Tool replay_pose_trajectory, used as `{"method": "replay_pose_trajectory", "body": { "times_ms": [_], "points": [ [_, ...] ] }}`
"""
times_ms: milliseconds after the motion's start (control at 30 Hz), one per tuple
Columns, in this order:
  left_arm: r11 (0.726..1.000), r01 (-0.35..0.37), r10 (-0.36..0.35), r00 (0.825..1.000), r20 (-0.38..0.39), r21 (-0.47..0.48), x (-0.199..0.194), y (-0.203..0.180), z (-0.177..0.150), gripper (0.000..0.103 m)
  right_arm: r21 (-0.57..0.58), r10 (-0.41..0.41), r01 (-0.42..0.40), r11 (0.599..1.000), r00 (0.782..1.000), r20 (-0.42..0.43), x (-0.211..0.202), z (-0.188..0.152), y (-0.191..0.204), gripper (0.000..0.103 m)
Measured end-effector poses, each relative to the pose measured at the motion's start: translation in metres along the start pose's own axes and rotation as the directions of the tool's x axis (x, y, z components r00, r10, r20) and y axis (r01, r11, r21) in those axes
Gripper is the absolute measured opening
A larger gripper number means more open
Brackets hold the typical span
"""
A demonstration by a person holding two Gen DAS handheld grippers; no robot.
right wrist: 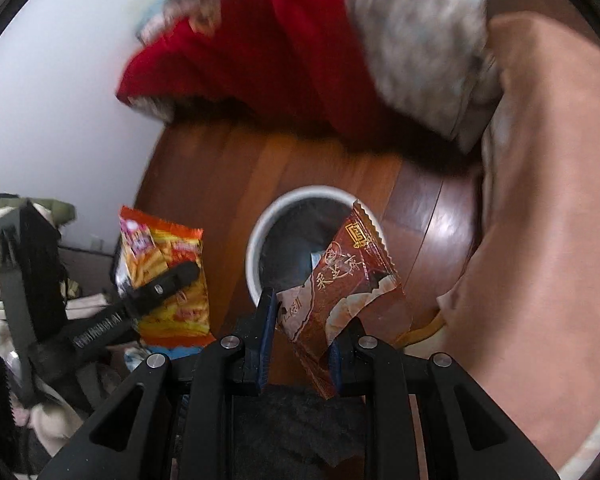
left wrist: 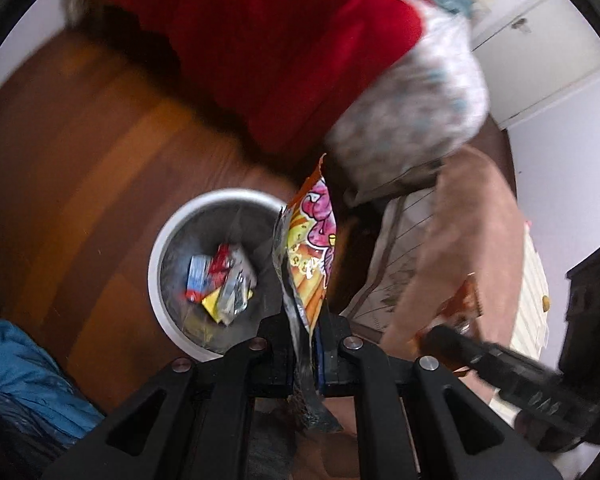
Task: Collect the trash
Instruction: 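Carry both packets over the white bin and open both tools to drop them, then move both tools back over the table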
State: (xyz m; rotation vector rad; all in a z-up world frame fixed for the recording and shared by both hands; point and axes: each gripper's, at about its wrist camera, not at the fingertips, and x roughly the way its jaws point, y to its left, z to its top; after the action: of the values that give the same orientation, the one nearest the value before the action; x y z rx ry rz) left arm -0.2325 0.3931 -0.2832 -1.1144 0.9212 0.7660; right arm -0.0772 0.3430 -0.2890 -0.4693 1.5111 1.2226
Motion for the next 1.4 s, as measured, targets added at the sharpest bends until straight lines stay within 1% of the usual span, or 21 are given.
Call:
{"method": "replay_pose_trajectory", "body": {
  "times_ms": [67, 167, 233, 267, 300, 333, 433, 467, 500, 567, 633, 700, 733, 767, 800, 867, 900, 967, 1100, 1167, 1400],
  "points": [
    [1.000, 0.014, -0.016, 0.998, -0.063, -0.028, 0.026, 0.016, 0.007, 0.006, 0.006, -0.004, 0.005, 1.000, 0.998, -0.060, 0.036, 0.003, -0.001, 0.024],
    [0.998, -0.010, 0.001, 0.991, -0.130, -0.063, 0.056, 0.033, 0.019, 0.008, 0.013, -0.007, 0.008, 1.000, 0.990, -0.139, 0.083, 0.007, -0.005, 0.024],
    [0.996, -0.050, 0.038, 0.987, -0.159, -0.073, 0.069, 0.044, 0.022, 0.031, -0.001, -0.011, 0.011, 1.000, 0.983, -0.182, 0.107, 0.012, -0.005, 0.024],
    [0.995, -0.062, 0.049, 0.985, -0.165, -0.074, 0.073, 0.046, 0.023, 0.060, -0.009, -0.026, 0.025, 1.000, 0.980, -0.199, 0.119, 0.013, -0.005, 0.024],
    [0.994, -0.064, 0.049, 0.985, -0.166, -0.086, 0.077, 0.051, 0.023, 0.081, -0.015, -0.032, 0.029, 0.999, 0.977, -0.212, 0.127, 0.015, -0.008, 0.025],
    [0.993, -0.064, 0.047, 0.985, -0.168, -0.096, 0.079, 0.056, 0.024, 0.084, -0.023, -0.028, 0.023, 0.999, 0.970, -0.241, 0.139, 0.017, -0.008, 0.026],
    [0.991, -0.078, 0.059, 0.984, -0.166, -0.110, 0.081, 0.065, 0.024, 0.084, -0.040, -0.056, 0.046, 0.998, 0.959, -0.277, 0.158, 0.018, -0.010, 0.038],
    [0.990, -0.088, 0.069, 0.984, -0.161, -0.113, 0.079, 0.068, 0.022, 0.084, -0.046, -0.049, 0.037, 0.998, 0.959, -0.281, 0.161, 0.019, -0.010, 0.049],
    [0.989, -0.096, 0.077, 0.984, -0.159, -0.114, 0.078, 0.072, 0.022, 0.090, -0.053, -0.051, 0.038, 0.998, 0.958, -0.282, 0.163, 0.018, -0.010, 0.061],
    [0.986, -0.112, 0.094, 0.984, -0.148, -0.120, 0.073, 0.079, 0.021, 0.099, -0.066, -0.066, 0.049, 0.997, 0.960, -0.272, 0.161, 0.020, -0.011, 0.066],
    [0.983, -0.143, 0.129, 0.984, -0.125, -0.111, 0.066, 0.081, 0.018, 0.099, -0.072, -0.085, 0.068, 0.995, 0.963, -0.258, 0.157, 0.024, -0.014, 0.074],
    [0.978, -0.184, 0.174, 0.980, -0.097, -0.101, 0.057, 0.082, 0.013, 0.099, -0.077, -0.101, 0.085, 0.993, 0.965, -0.244, 0.153, 0.029, -0.014, 0.091],
    [0.974, -0.206, 0.199, 0.977, -0.081, -0.092, 0.052, 0.082, 0.009, 0.099, -0.086, -0.124, 0.107, 0.991, 0.965, -0.230, 0.149, 0.029, -0.014, 0.094],
    [0.972, -0.220, 0.215, 0.974, -0.066, -0.085, 0.049, 0.082, 0.007, 0.099, -0.096, -0.147, 0.129, 0.987, 0.965, -0.218, 0.145, 0.030, -0.014, 0.100],
    [0.970, -0.231, 0.228, 0.973, -0.046, -0.079, 0.043, 0.081, 0.003, 0.099, -0.106, -0.174, 0.155, 0.982, 0.964, -0.203, 0.139, 0.028, -0.013, 0.103],
    [0.963, -0.262, 0.262, 0.965, -0.005, -0.063, 0.033, 0.079, -0.006, 0.099, -0.126, -0.217, 0.196, 0.972, 0.960, -0.179, 0.128, 0.026, -0.011, 0.103],
    [0.957, -0.286, 0.287, 0.958, 0.009, -0.051, 0.029, 0.076, -0.011, 0.099, -0.136, -0.239, 0.218, 0.966, 0.956, -0.169, 0.125, 0.026, -0.010, 0.103],
    [0.950, -0.310, 0.311, 0.950, 0.032, -0.034, 0.024, 0.071, -0.017, 0.099, -0.168, -0.295, 0.271, 0.948, 0.945, -0.138, 0.115, 0.021, -0.007, 0.103],
    [0.947, -0.321, 0.322, 0.945, 0.055, -0.020, 0.014, 0.061, -0.029, 0.099, -0.216, -0.353, 0.326, 0.921, 0.930, -0.101, 0.101, 0.010, 0.000, 0.103],
    [0.942, -0.336, 0.335, 0.940, 0.068, -0.009, 0.009, 0.055, -0.034, 0.099, -0.228, -0.361, 0.336, 0.914, 0.929, -0.081, 0.093, 0.007, 0.003, 0.103],
    [0.939, -0.344, 0.339, 0.933, 0.119, 0.020, -0.016, 0.034, -0.052, 0.099, -0.233, -0.355, 0.341, 0.911, 0.935, -0.019, 0.063, -0.009, 0.013, 0.103]
  ]
}}
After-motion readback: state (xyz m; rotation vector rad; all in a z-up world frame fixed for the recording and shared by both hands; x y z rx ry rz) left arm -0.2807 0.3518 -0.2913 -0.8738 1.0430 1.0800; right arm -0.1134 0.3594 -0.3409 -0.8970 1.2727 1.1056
